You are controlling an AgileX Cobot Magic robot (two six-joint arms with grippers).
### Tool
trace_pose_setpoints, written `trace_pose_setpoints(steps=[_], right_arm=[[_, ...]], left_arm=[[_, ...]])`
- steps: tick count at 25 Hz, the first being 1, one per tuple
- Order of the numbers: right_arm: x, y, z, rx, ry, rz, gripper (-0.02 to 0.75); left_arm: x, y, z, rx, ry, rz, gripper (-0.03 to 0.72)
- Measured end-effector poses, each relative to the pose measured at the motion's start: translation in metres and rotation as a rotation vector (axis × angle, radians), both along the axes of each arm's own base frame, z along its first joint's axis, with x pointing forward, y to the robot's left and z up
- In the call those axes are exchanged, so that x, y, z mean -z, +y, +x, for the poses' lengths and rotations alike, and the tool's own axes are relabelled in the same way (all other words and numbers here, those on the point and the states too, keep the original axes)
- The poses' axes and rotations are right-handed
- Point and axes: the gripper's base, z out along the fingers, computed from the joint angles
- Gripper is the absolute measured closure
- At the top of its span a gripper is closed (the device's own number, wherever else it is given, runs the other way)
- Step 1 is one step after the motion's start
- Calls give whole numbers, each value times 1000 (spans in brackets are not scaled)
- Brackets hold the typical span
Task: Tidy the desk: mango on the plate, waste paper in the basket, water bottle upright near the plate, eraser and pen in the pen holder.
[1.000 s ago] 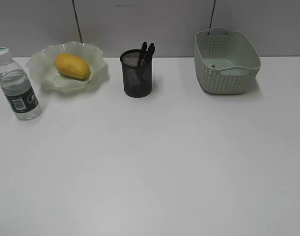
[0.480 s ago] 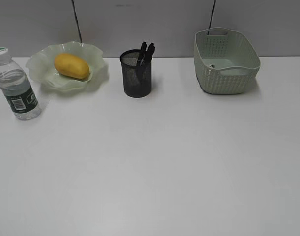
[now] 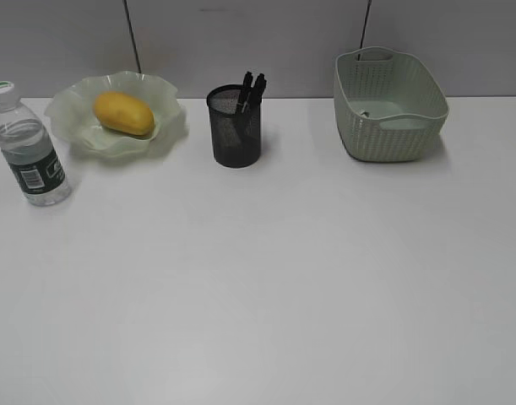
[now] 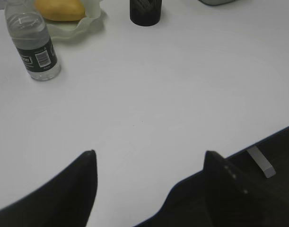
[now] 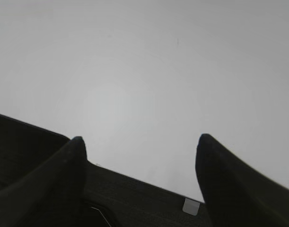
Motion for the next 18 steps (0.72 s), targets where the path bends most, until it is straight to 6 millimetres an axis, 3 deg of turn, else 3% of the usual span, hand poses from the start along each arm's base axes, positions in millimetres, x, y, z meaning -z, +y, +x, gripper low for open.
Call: trace_pose_setpoints(steps=[11, 18], right_arm=[[0, -3, -1, 73, -13, 4, 172], [-3, -8, -25, 208, -171, 27, 172]], left_arm=[[0, 1, -1, -261, -1, -1, 159], [0, 3, -13, -451, -69, -26, 159]])
